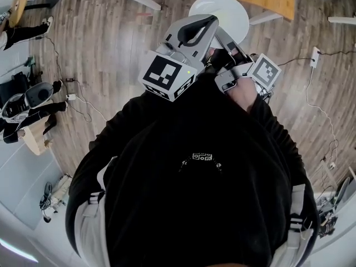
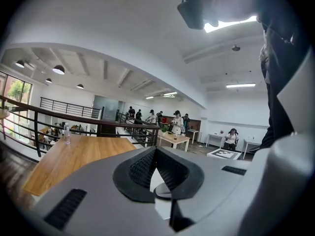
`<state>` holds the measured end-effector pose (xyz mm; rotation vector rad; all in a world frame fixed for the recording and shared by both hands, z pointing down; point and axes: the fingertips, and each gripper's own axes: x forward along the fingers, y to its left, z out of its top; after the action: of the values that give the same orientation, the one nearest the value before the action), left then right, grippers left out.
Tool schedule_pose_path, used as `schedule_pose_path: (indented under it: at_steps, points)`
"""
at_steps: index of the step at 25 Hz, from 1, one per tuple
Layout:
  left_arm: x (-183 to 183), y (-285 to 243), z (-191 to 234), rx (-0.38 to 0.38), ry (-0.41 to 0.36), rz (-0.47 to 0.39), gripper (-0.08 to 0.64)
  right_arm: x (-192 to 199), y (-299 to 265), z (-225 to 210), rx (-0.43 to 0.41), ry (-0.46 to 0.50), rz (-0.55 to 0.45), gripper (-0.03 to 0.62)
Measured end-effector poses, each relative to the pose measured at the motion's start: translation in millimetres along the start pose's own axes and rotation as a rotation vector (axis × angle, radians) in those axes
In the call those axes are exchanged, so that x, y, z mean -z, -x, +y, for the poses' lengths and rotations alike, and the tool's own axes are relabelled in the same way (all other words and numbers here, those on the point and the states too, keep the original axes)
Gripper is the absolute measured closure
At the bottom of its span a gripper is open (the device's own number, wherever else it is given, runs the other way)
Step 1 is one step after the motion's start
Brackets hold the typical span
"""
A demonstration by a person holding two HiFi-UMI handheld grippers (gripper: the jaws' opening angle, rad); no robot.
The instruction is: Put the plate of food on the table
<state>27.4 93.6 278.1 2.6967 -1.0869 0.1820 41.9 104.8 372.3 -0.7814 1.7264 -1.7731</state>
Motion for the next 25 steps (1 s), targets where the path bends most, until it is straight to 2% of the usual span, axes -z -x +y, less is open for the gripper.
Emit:
schedule_pose_path:
  at_steps: [5,17,25]
  points:
    - [-2,1,15,0.025,-0.011,-0.007,0.555,0,-20,-5,0.024,-0.008,-0.006,0.566]
    - [-29,-42,75,0.140,-0.040,-0.028,0.555,-46,-87,8,0.001,0.022,-0.105,0.566]
    - [-47,-63,148,0.196,-0.031,-0.026,0.555,-69,-157,11,0.022,0.043,-0.153,0.566]
